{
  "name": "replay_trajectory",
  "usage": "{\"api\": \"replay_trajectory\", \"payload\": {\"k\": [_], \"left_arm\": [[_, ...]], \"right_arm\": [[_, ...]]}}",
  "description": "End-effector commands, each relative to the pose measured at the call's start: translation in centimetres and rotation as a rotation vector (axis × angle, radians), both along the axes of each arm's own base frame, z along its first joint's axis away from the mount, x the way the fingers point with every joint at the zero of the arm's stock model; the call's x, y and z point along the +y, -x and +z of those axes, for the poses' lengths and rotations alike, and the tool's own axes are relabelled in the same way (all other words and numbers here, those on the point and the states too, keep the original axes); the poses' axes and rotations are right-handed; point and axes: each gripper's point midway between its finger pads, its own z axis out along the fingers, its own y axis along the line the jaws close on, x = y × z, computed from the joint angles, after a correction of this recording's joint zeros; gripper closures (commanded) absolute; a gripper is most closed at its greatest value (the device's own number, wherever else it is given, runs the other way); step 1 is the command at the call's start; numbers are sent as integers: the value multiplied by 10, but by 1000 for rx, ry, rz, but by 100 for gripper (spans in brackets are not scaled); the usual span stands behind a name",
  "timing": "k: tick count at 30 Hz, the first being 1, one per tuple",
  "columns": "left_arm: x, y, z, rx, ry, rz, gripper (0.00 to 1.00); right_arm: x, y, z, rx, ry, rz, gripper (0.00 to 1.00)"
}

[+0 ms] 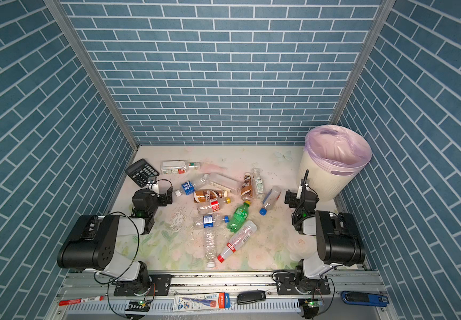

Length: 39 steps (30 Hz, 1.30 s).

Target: Throw the plastic bottles in the bin

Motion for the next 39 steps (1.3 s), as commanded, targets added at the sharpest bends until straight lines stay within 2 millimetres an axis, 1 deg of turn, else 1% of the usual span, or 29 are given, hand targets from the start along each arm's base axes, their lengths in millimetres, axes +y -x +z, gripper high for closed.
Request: {"api": "replay_trajectory", "payload": {"k": [1, 6, 8, 10, 12, 15, 18, 20, 23, 26, 28, 30, 31, 33, 35, 36, 37, 39], "left_arm": [[0, -4, 7, -20, -2, -4, 1], [0, -5, 8, -21, -2, -4, 1], [0, -4, 7, -19, -2, -4, 1], [1, -5, 7, -22, -1, 2, 1], [1, -4, 7, -20, 0, 1, 1], [3, -3, 9, -29, -4, 11, 1], [24, 6, 29, -47, 1, 146, 1], [30, 10, 44, -39, -3, 184, 1], [31, 14, 58, -30, 27, 201, 1], [30, 20, 67, 4, 80, 216, 1], [31, 25, 71, 23, 143, 256, 1], [23, 27, 76, 37, 209, 241, 1], [16, 27, 80, 47, 241, 224, 1], [-1, 28, 92, 66, 253, 167, 1], [-21, 29, 113, 52, 230, 112, 1], [-38, 30, 126, 35, 203, 53, 1], [-55, 30, 145, 3, 168, -2, 1], [-87, 33, 171, -37, 98, -89, 1]], "right_arm": [[-2, -11, 19, -48, 5, 3, 1], [-3, -11, 20, -55, 14, -6, 1], [-6, -9, 31, -53, 34, -33, 1], [-15, -8, 45, -18, 44, -98, 1], [-13, -9, 58, 11, 64, -109, 1], [4, -14, 71, 13, 112, -89, 1], [27, -19, 83, -3, 88, -38, 1], [40, -22, 93, 11, 90, -13, 1], [64, -27, 114, 24, 108, 53, 1], [78, -29, 137, 38, 123, 89, 1], [86, -27, 160, 21, 110, 107, 1], [95, -27, 187, 3, 78, 129, 1], [98, -27, 201, 0, 66, 137, 1], [100, -29, 221, 18, 66, 139, 1], [96, -31, 239, 54, 93, 112, 1], [91, -32, 249, 68, 106, 91, 1], [88, -34, 259, 74, 117, 72, 1], [85, -37, 276, 97, 145, 59, 1]]}}
